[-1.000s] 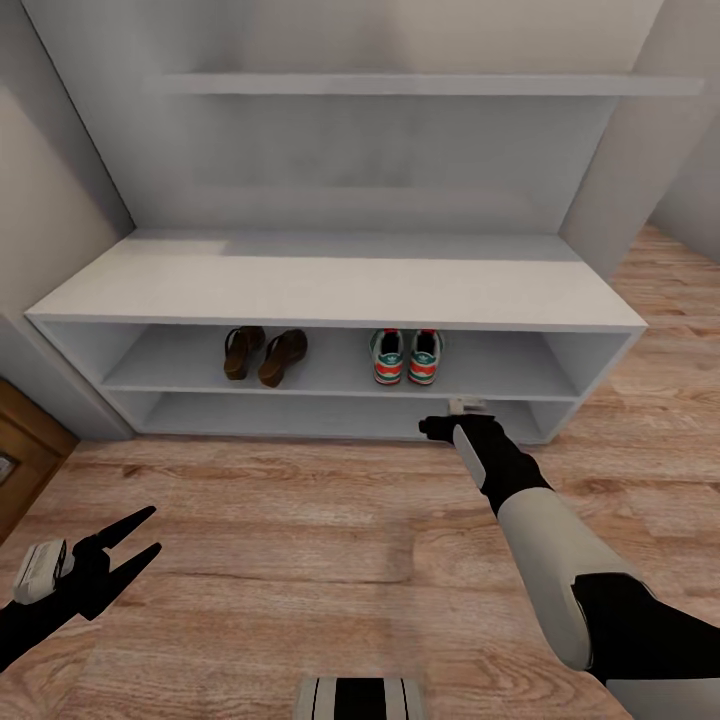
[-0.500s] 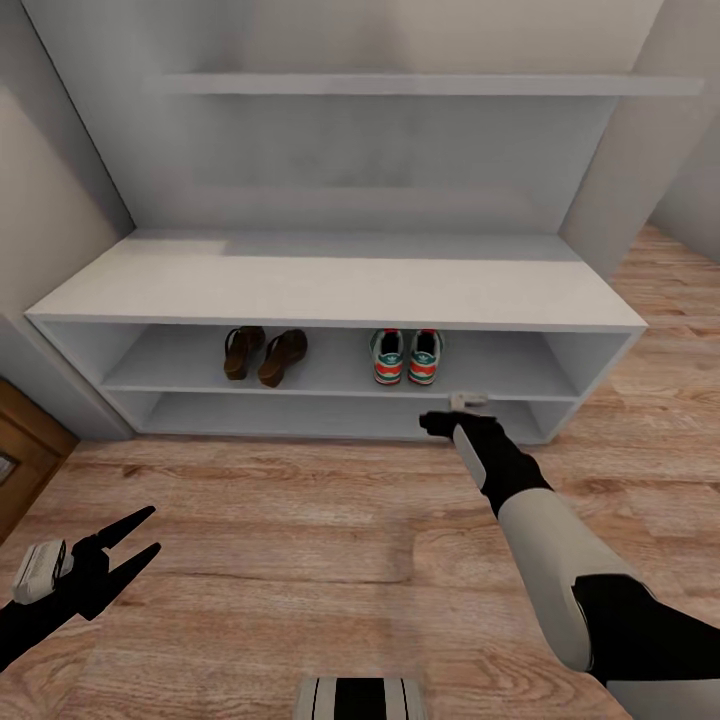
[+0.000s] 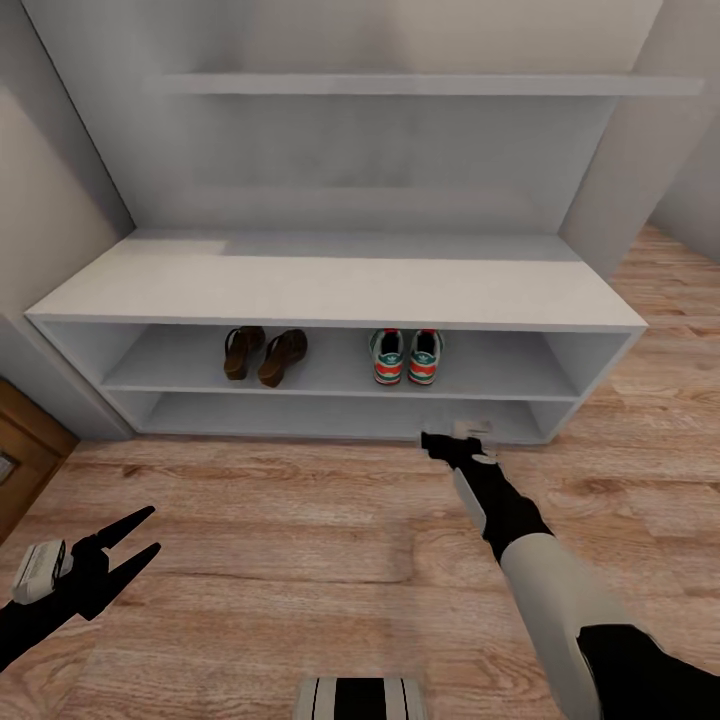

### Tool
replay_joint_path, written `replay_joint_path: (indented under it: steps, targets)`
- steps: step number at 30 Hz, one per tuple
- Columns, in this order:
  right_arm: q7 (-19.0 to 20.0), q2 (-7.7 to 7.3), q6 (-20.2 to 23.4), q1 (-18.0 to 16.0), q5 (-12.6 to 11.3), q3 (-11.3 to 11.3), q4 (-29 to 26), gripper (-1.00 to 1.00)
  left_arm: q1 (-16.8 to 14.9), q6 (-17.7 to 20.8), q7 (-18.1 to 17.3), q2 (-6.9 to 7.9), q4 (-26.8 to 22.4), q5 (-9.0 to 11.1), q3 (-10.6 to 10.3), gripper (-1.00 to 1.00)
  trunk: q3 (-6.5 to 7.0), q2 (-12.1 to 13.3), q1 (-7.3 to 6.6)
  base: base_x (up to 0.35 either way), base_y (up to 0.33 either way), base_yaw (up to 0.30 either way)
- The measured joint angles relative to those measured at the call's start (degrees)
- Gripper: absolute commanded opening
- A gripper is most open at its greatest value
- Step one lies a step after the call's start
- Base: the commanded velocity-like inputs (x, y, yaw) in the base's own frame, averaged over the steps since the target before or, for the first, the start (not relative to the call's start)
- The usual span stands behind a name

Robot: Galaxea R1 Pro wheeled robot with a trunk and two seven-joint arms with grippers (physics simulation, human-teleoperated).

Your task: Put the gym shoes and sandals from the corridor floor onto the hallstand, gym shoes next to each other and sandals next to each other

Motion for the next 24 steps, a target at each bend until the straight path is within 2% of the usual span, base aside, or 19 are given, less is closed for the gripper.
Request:
replay_joint_path:
  steps: [5, 8, 10, 13, 15, 18, 24]
  targets:
    - [0.07, 0.02, -0.46, 2.79, 0.03, 0.89, -0.56, 1.00, 0.00, 0.00, 0.00, 0.00, 0.00, 0.00, 0.01, 1.00, 0.00, 0.00, 0.00, 0.000, 0.000, 0.000]
    - [0.23, 0.06, -1.09, 4.42, 0.01, 2.49, -0.71, 1.00, 0.00, 0.00, 0.00, 0.00, 0.00, 0.00, 0.01, 1.00, 0.00, 0.00, 0.00, 0.000, 0.000, 0.000]
    - [0.23, 0.06, -2.32, 6.78, 0.03, 4.28, -0.86, 1.00, 0.00, 0.00, 0.00, 0.00, 0.00, 0.00, 0.01, 1.00, 0.00, 0.00, 0.00, 0.000, 0.000, 0.000]
    - [0.22, 0.07, -4.89, 9.97, 0.03, 8.95, -1.56, 1.00, 0.00, 0.00, 0.00, 0.00, 0.01, 0.00, 0.00, 1.00, 0.00, 0.00, 0.00, 0.000, 0.000, 0.000]
    - [0.22, 0.03, -5.49, 10.99, 0.02, 10.54, -1.76, 1.00, 0.00, 0.00, 0.00, 0.00, 0.00, 0.00, 0.01, 1.00, 0.00, 0.00, 0.00, 0.000, 0.000, 0.000]
    - [0.26, -0.01, -6.01, 13.54, 0.00, 11.73, -1.92, 1.00, 0.00, -0.05, 0.00, 0.00, -0.03, 0.00, -0.01, 1.00, 0.00, 0.00, 0.00, 0.000, 0.000, 0.000]
    - [0.36, -0.09, -8.87, 16.93, 0.01, 12.27, -1.89, 1.00, 0.03, -0.15, 0.00, 0.00, -0.36, -0.01, 0.18, 1.00, 0.00, 0.00, 0.00, 0.000, 0.000, 0.000]
